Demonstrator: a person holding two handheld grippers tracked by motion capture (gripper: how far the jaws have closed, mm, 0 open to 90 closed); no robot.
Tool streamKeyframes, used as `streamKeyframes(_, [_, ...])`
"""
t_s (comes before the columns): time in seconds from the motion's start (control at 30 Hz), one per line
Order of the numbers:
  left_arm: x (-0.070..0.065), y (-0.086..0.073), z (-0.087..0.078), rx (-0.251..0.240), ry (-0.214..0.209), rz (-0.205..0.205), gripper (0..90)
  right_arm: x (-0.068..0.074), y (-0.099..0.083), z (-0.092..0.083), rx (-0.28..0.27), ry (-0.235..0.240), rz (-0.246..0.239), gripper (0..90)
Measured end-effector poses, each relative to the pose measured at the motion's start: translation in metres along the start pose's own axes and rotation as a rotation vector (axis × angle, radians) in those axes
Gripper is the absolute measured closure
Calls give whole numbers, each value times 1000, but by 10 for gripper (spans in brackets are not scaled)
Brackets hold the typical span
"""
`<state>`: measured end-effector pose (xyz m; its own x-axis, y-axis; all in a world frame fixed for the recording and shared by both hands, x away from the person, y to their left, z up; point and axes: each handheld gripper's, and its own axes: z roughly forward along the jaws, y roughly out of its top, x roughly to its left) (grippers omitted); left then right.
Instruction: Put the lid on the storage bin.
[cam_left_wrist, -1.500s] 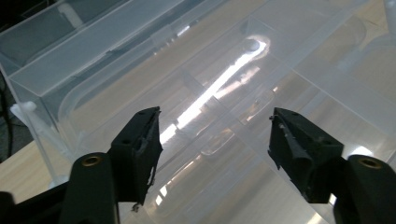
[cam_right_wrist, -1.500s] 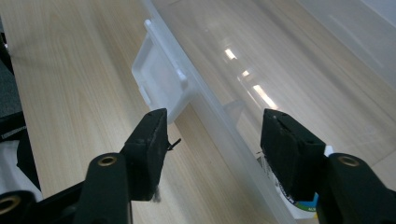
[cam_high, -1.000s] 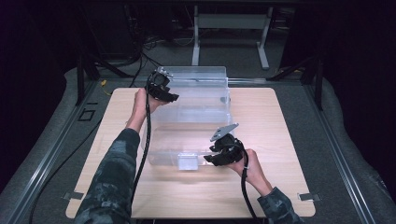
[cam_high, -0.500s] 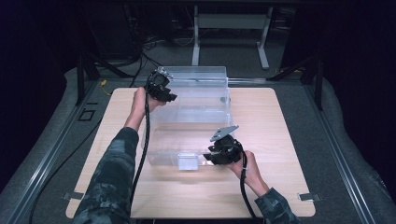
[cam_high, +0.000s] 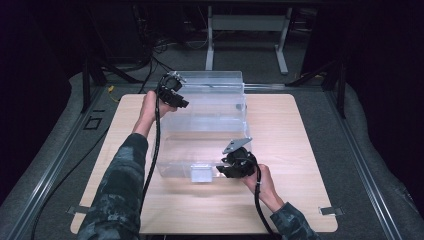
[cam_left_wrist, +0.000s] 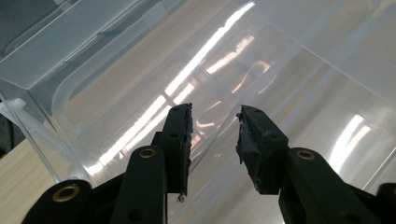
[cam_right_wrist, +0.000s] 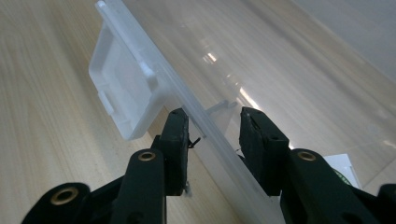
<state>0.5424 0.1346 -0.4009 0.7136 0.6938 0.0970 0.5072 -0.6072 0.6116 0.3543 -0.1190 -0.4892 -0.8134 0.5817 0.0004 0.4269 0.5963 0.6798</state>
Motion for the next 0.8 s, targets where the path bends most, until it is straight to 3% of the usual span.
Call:
streamKeyframes(0.03, [0,0,0,0,0,1,642,1,0,-2,15,-19,-11,632])
streamKeyframes(0.07, [0,0,0,2,1,5,644,2,0,0,-5,-25,-10,631])
streamKeyframes(0.23, [-1,1,-1,13,1,18,664,2,0,0,-7,-25,-8,631])
streamKeyframes(0.4, [0,1,-3,20,-16,9,674,-1,-2,1,-16,9,17,620])
streamKeyframes(0.63, [-4,4,-3,41,-1,48,703,1,-2,2,-25,-7,18,614])
streamKeyframes(0.8, [-1,7,-7,58,-49,22,724,1,-2,2,-27,-15,30,605])
